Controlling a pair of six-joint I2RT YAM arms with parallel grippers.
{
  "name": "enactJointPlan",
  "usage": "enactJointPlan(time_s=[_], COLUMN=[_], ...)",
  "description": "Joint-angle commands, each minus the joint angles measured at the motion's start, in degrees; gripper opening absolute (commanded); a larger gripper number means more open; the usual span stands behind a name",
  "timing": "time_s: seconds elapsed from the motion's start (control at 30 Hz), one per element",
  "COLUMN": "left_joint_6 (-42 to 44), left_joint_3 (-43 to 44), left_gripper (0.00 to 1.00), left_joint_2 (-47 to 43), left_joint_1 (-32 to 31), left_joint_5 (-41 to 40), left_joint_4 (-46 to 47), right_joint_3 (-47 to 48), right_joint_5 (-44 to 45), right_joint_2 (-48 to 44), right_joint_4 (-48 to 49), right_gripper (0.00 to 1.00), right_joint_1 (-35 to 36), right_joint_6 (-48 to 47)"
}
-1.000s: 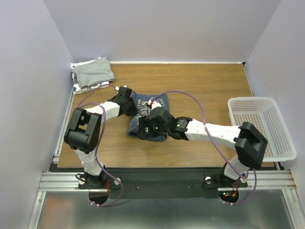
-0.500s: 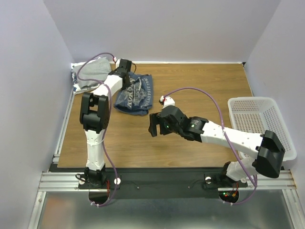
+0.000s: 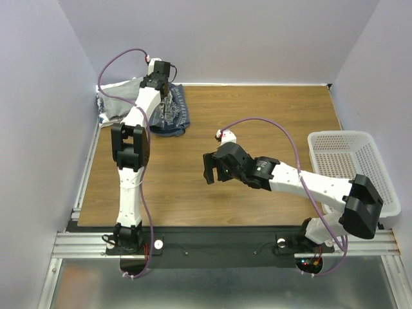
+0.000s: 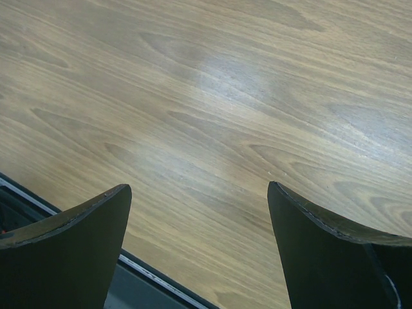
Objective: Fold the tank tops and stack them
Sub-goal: Neatly place the folded tank top to the corner
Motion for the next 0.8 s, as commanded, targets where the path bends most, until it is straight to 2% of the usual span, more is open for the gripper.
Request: enactJointPlan(time_s=[0.0,0.57,0.77], left_joint_6=[3.95,8.88,6.51], left_joint_3=[4.80,11.84,11.84], left_gripper=[0.00,0.00,0.00], left_joint_2=[-1.85,-2.99,-5.02], left_joint_1=[0.85,3.84,9.28], left_joint_5=[-4.13,-0.62,5.79], left_joint_4=[2.05,6.18,6.98], right_joint_3=[2.33,4.18,4.53], right_joint_5=[1.72,1.90,1.64], right_joint_2=[1.38,4.11,5.16], right_joint_4=[0.40,0.40,0.40], right_gripper=[0.92,0.92,0.92], right_joint_1=[-0.65,-1.53,-1.70], right_joint_6=[-1.12,-1.82,-1.65])
